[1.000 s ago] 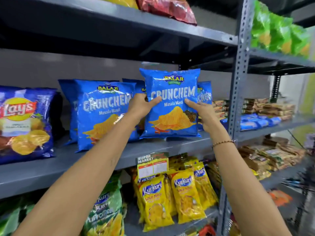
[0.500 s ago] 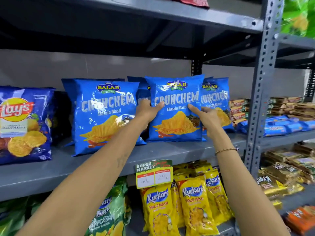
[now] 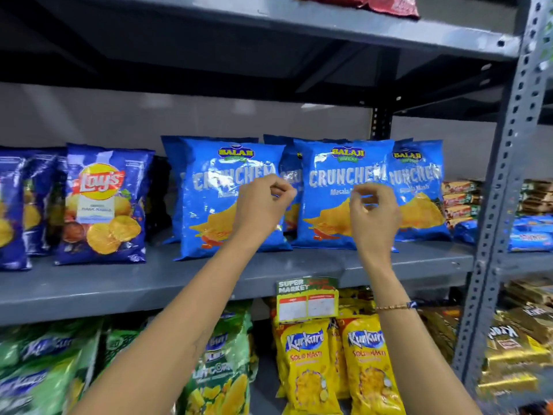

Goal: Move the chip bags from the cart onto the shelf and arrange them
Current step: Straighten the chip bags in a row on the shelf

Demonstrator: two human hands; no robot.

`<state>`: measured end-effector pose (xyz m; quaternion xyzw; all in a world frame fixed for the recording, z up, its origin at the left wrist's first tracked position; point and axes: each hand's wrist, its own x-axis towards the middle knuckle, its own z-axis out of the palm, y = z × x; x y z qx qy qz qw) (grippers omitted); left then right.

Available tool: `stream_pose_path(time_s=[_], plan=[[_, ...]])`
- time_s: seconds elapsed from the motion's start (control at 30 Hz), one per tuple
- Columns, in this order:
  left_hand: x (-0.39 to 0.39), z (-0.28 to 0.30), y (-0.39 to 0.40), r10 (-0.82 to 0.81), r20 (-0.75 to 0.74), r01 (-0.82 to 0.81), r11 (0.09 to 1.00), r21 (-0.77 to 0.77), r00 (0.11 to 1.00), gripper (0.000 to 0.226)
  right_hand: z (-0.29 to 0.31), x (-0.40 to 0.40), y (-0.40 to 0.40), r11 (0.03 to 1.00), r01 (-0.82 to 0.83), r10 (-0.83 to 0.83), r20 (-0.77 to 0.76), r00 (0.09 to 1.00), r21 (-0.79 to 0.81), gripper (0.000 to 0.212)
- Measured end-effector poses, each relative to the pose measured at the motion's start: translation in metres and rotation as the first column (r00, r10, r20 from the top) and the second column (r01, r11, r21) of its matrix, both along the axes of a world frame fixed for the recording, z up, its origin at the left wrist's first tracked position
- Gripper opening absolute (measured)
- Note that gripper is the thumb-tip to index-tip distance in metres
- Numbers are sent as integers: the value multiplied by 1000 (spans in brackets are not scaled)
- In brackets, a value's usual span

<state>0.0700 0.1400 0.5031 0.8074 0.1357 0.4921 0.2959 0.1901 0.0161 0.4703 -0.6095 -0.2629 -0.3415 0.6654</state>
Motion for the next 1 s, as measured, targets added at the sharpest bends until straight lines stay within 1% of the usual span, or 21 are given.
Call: stream_pose_path(time_s=[0.07, 0.13, 0.17, 0.23, 0.3, 0.37, 0.4, 0.47, 0.5, 0.53, 0.57, 0.6, 0.63, 0.67, 0.73, 0.8, 0.87, 1.0], plan=[[-25, 3, 17, -6, 22, 7, 999, -46, 1000, 9, 5, -33, 26, 980, -177, 182, 46, 982, -92, 8], [-53, 5, 40, 23, 28, -21, 998, -57, 999, 8, 8, -68, 56, 922, -341, 355, 47, 934, -185, 10], [-69, 5, 53, 46, 24, -45, 998, -43, 999, 10, 9, -85, 71, 892, -391, 411, 45, 910, -227, 10], [-103, 6, 76, 85, 22, -84, 996, -16, 996, 13, 11, -119, 101, 832, -467, 498, 32, 867, -299, 9], [-137, 4, 98, 138, 45, -137, 990, -25, 989, 15, 11, -148, 126, 760, -540, 573, -19, 819, -361, 12], [-170, 0, 121, 249, 86, -245, 968, -54, 965, 18, 13, -172, 147, 701, -568, 601, -72, 796, -432, 17], [-184, -2, 132, 314, 104, -308, 949, -69, 944, 26, 13, -182, 157, 671, -571, 601, -103, 792, -472, 26], [-207, -9, 153, 427, 86, -421, 904, -76, 900, 53, 10, -198, 174, 596, -570, 587, -177, 790, -566, 44], [-217, -13, 161, 466, 33, -463, 884, -68, 884, 68, 6, -203, 183, 555, -558, 570, -207, 795, -617, 48], [-226, -18, 167, 486, -51, -488, 870, -65, 873, 82, 2, -206, 192, 517, -536, 539, -232, 809, -667, 48], [-232, -23, 174, 488, -155, -501, 863, -61, 859, 92, -3, -208, 199, 486, -507, 500, -249, 829, -712, 49], [-237, -29, 180, 475, -260, -500, 865, -39, 841, 97, -8, -210, 206, 464, -482, 459, -263, 848, -743, 55], [-240, -34, 187, 457, -353, -491, 871, -7, 816, 97, -13, -211, 211, 454, -465, 426, -273, 862, -760, 61], [-242, -39, 193, 444, -419, -480, 877, 22, 792, 90, -16, -212, 215, 462, -456, 407, -276, 871, -761, 62], [-246, -46, 196, 423, -487, -466, 884, 37, 764, 67, -21, -215, 218, 502, -457, 390, -280, 877, -734, 60], [-248, -50, 197, 416, -490, -455, 889, 44, 766, 43, -22, -216, 221, 529, -476, 384, -303, 873, -703, 58], [-250, -53, 195, 421, -460, -452, 891, 47, 782, 41, -21, -217, 226, 532, -473, 369, -311, 876, -703, 58], [-255, -54, 199, 489, -418, -511, 857, 66, 766, 37, -21, -223, 239, 527, -474, 380, -304, 874, -705, 57]])
